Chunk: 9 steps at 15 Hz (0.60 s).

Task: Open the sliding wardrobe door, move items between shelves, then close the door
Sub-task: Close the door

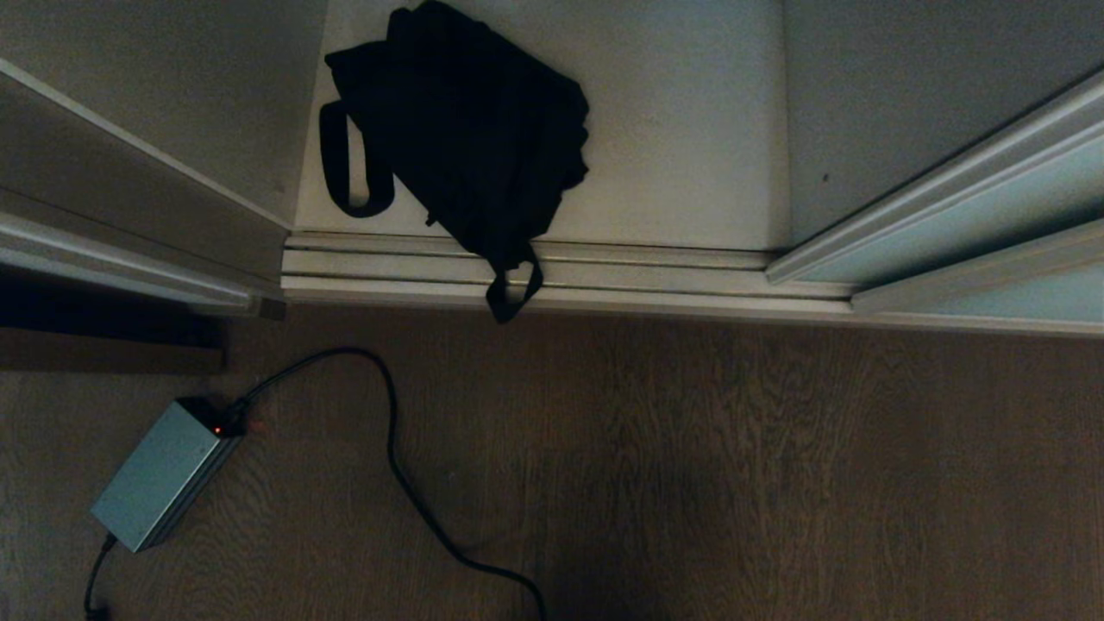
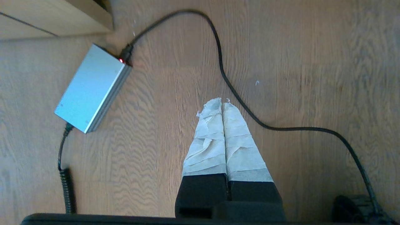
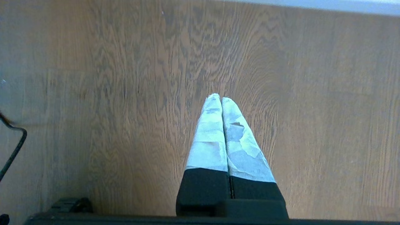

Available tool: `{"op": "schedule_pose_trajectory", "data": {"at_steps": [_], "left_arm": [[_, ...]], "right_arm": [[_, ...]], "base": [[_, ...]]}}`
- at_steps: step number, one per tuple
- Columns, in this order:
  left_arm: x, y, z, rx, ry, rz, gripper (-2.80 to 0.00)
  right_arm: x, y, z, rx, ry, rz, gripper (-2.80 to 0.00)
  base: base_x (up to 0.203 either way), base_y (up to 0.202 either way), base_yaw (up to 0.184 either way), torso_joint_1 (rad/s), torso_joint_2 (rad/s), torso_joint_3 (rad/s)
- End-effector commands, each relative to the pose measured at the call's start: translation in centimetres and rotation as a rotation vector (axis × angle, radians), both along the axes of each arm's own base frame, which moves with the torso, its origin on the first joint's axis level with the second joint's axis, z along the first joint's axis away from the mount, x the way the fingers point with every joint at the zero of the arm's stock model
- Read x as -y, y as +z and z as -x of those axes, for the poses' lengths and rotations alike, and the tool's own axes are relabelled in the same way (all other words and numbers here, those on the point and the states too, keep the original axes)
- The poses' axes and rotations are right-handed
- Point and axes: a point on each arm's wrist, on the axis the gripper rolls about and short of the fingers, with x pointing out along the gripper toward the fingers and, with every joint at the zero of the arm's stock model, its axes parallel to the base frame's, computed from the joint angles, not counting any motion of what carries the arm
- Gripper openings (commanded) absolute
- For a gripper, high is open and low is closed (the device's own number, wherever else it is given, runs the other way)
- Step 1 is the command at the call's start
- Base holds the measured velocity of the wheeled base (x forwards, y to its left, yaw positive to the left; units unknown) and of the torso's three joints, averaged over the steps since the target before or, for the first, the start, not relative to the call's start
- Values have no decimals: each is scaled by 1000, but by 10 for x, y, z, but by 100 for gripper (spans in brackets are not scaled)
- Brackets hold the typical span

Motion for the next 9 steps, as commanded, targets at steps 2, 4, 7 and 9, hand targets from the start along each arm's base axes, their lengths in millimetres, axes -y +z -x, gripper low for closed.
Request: {"op": "schedule_pose_trajectory", "data": {"at_steps": [2, 4, 7, 9], "left_arm": [[0, 0, 0, -8, 0, -2, -280], [0, 0, 0, -5, 1, 8, -280], [0, 0, 0, -5, 3, 12, -280], [0, 0, 0, -5, 3, 12, -280]], "right_arm": [[0, 0, 0, 4, 2, 0, -280], [0, 0, 0, 4, 1, 0, -280], [0, 0, 0, 4, 0, 0, -280], [0, 0, 0, 4, 1, 0, -280]], "base": [[0, 0, 0, 2, 3, 202], [0, 0, 0, 1, 2, 200], [0, 0, 0, 3, 3, 201], [0, 0, 0, 0, 3, 201]]}}
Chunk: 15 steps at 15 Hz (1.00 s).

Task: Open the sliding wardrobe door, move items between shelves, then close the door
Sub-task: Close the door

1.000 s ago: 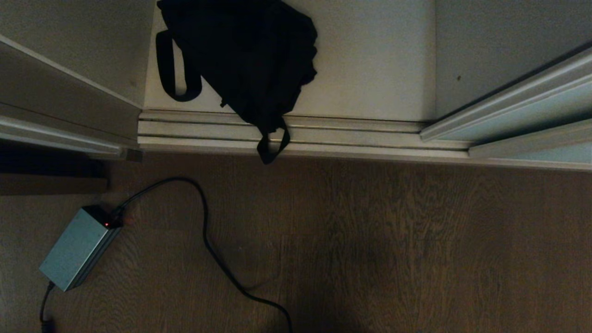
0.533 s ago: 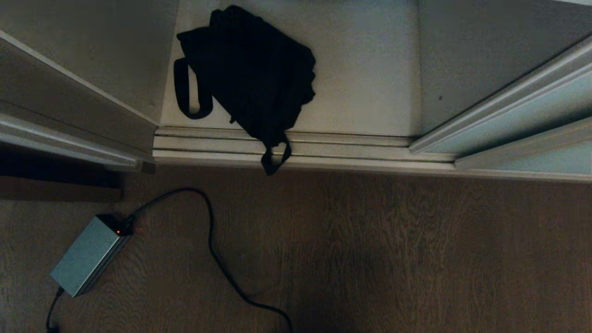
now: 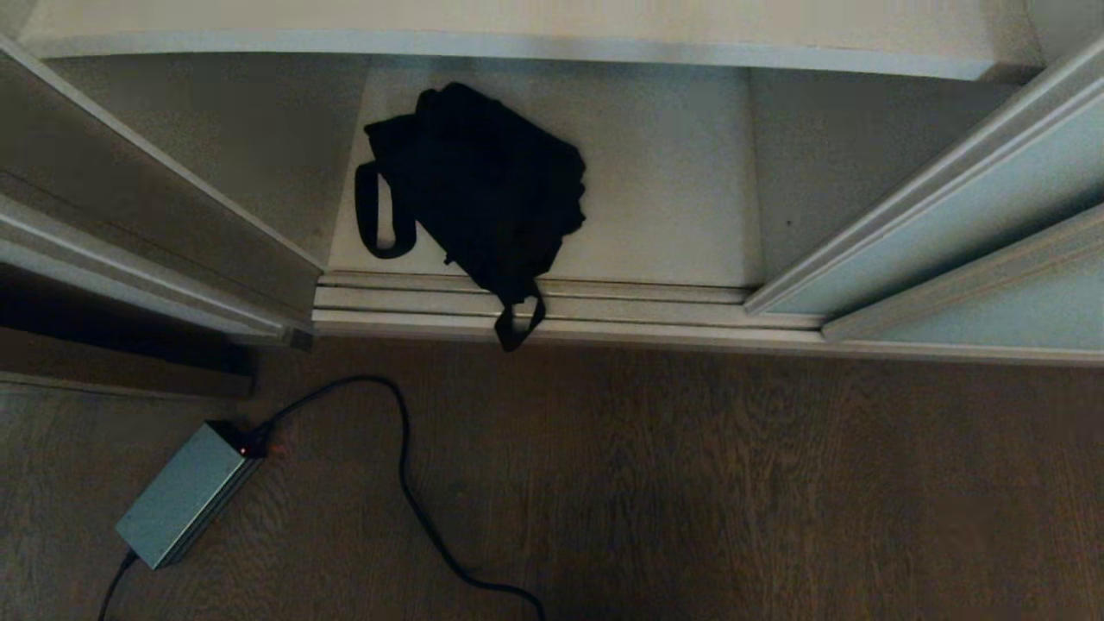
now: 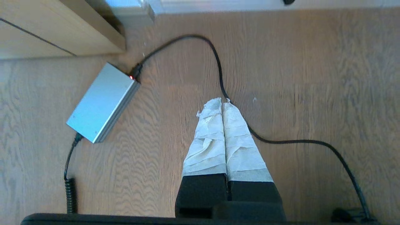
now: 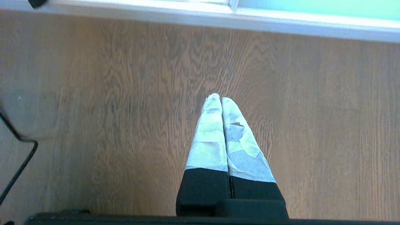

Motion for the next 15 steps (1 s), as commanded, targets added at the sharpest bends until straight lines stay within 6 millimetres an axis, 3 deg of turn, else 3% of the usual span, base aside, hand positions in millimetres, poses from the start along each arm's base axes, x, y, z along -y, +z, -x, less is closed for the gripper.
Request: {"op": "schedule_pose_trajectory", "data": {"at_steps": [1, 15], "left_arm": [[0, 0, 0, -4, 0, -2, -280], [0, 0, 0, -2, -1, 0, -280]], "right_arm": [[0, 0, 0, 3, 1, 0, -280], [0, 0, 0, 3, 0, 0, -280]], "base": [[0, 0, 0, 2, 2, 203], [0, 0, 0, 3, 3, 204]]}}
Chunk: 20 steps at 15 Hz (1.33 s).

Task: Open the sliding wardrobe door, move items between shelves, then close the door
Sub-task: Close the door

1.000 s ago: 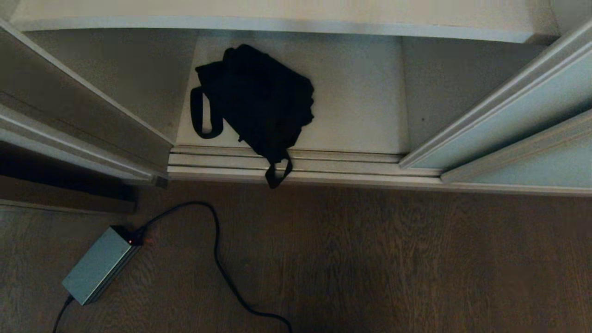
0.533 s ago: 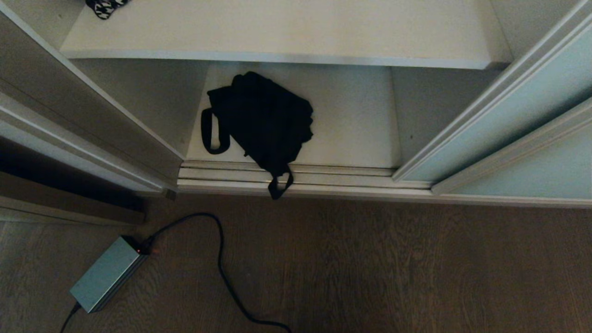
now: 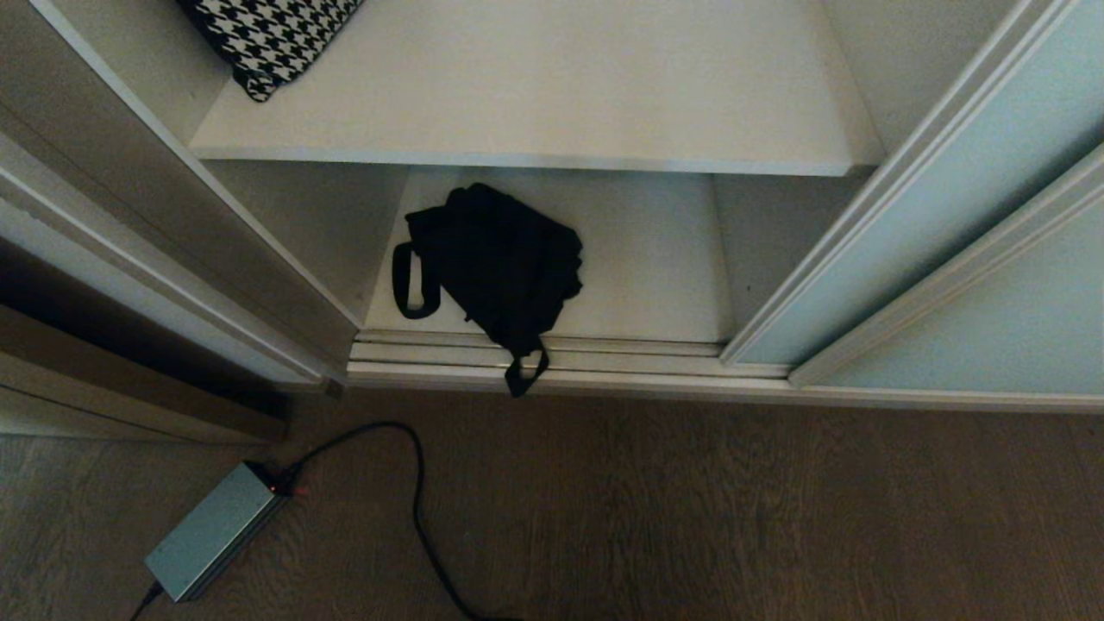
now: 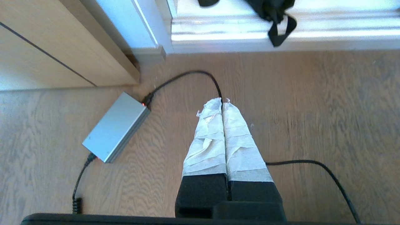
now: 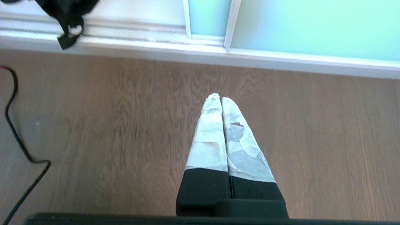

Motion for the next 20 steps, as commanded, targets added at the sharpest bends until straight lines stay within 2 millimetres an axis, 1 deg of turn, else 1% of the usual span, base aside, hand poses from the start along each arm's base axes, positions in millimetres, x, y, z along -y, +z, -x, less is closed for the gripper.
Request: {"op": "schedule_pose_trajectory", "data": {"at_steps": [1, 13, 20], "left_arm": [[0, 0, 0, -2, 0, 0, -280], [0, 0, 0, -2, 0, 1, -280], [0, 0, 0, -4, 1, 0, -280]], "right_arm": [[0, 0, 0, 3, 0, 0, -280], [0, 0, 0, 3, 0, 0, -280], [0, 0, 0, 3, 1, 0, -280]], "base": [[0, 0, 0, -1, 3, 199], [0, 0, 0, 4, -1, 200], [0, 0, 0, 0, 0, 0]]}}
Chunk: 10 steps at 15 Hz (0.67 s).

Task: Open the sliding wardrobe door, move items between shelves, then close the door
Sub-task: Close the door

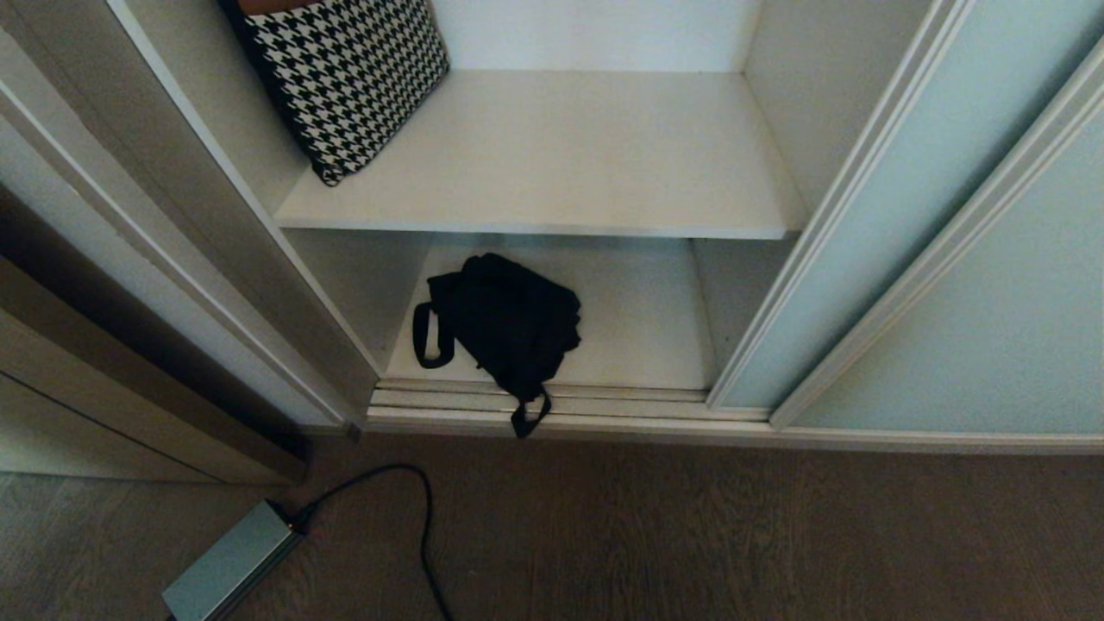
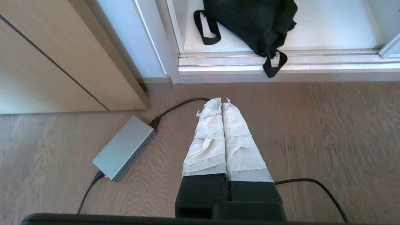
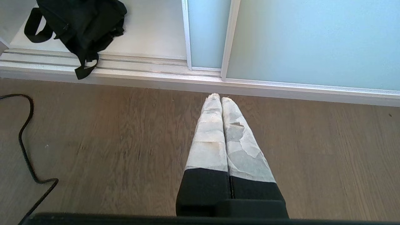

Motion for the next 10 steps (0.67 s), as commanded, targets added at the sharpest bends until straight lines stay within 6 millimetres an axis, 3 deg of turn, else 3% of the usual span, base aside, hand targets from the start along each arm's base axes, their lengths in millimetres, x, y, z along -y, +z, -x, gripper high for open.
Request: {"op": "schedule_pose_trajectory", "data": {"at_steps": [1, 10], "left_arm": [[0, 0, 0, -4, 1, 0, -280], [0, 0, 0, -1, 0, 4, -280]], "right_arm": [[0, 0, 0, 3, 1, 0, -280], [0, 0, 0, 3, 0, 0, -280]], "base": [[0, 0, 0, 7, -2, 73], [0, 0, 0, 1, 1, 15]]}}
